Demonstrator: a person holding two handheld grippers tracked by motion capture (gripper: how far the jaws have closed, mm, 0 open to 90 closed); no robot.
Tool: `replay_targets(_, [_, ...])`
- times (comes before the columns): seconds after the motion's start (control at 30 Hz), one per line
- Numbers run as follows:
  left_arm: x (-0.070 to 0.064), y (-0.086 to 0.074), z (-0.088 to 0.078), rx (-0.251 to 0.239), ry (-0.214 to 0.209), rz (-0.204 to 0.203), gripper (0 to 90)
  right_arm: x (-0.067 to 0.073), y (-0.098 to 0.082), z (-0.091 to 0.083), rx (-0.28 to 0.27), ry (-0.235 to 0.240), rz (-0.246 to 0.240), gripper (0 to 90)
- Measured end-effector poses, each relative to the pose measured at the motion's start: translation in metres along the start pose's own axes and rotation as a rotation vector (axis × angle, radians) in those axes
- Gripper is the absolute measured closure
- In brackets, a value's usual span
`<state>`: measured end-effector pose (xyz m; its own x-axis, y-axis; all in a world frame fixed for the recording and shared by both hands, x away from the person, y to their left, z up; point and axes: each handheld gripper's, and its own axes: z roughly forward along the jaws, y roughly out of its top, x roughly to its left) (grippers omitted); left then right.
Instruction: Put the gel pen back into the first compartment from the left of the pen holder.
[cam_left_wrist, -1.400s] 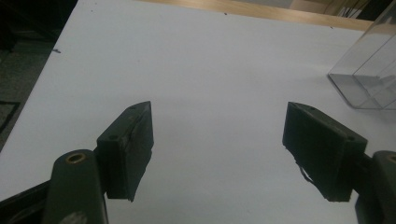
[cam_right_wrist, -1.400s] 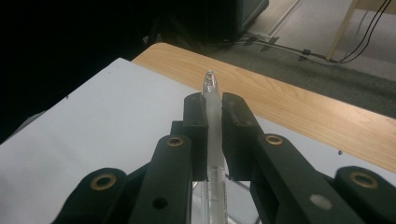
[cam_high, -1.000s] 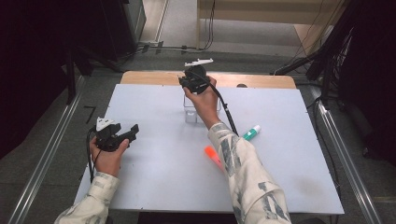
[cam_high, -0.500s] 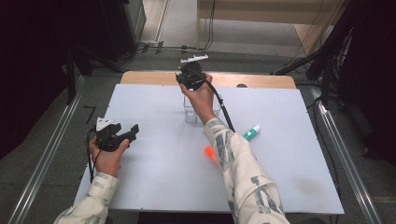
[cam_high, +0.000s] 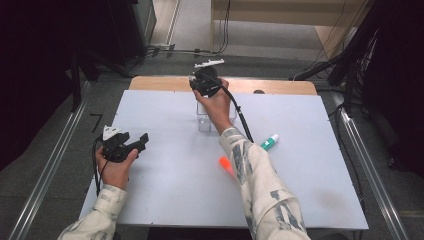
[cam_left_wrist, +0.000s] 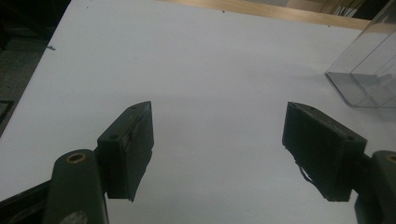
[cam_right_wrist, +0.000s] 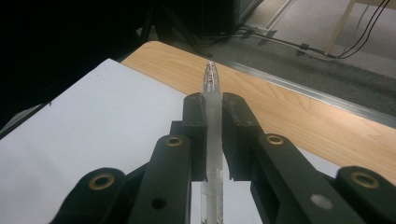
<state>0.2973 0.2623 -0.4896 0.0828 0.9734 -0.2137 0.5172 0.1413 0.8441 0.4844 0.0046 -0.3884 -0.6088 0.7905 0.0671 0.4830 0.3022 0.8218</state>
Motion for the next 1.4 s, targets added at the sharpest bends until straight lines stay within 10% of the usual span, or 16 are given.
replay_targets(0.47, [-0.002,-0.001,0.001,0.004,0.004,0.007,25.4,-0.002,-0.031,-0.013,0.003,0.016,-0.017,75.5])
replay_targets(1.4, [0.0,-0.003,-0.002,0.013,0.018,0.007,25.3,-0.01,-0.073,-0.062,-0.059,0.061,-0.041,37.1])
